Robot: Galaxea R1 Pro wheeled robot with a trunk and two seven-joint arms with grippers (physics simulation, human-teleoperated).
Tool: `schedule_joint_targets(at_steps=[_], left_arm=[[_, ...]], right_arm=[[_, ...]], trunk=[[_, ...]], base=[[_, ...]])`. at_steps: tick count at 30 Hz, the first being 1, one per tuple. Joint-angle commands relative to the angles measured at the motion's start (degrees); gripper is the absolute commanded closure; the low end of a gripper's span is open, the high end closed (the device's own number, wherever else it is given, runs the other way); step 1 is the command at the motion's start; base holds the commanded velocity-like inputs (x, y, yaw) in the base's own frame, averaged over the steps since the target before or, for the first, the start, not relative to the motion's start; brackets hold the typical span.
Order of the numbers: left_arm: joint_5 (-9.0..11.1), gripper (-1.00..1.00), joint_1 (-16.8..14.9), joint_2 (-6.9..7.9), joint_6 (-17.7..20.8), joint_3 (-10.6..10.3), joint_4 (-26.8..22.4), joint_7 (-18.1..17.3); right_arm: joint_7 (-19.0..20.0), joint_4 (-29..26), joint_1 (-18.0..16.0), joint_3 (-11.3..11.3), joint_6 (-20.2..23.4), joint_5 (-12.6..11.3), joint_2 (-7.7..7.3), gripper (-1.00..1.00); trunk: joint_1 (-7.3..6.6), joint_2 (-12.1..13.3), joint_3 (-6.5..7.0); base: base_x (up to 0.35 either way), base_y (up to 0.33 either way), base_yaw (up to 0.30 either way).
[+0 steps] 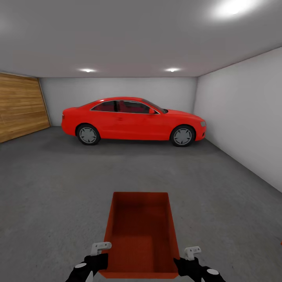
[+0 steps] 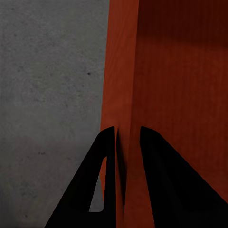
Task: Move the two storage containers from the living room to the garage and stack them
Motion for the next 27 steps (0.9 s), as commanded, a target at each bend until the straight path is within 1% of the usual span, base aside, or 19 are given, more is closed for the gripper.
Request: schedule_joint_targets(at_steps=[1, 16, 27], left_arm=[[0.49, 1.00, -0.06, -0.66, -0.77, 0.22, -0.25, 0.16], [0.58, 1.00, -0.06, -0.66, -0.77, 0.24, -0.25, 0.15], [0.58, 1.00, -0.05, -0.66, -0.77, 0.26, -0.26, 0.14]], right_arm=[[0.58, 0.23, 0.00, -0.06, -0.15, 1.20, 0.86, 1.00], [0.58, 0.23, 0.00, -0.04, -0.13, 1.20, 0.86, 1.00], [0.58, 0.23, 0.00, -0.04, -0.11, 1.20, 0.86, 1.00]], trunk=[[0.01, -0.08, -0.09], [0.01, -0.08, -0.09], [0.01, -0.08, -0.09]], base=[[0.000, 0.000, 0.000], [0.006, 0.000, 0.000], [0.159, 0.000, 0.000]])
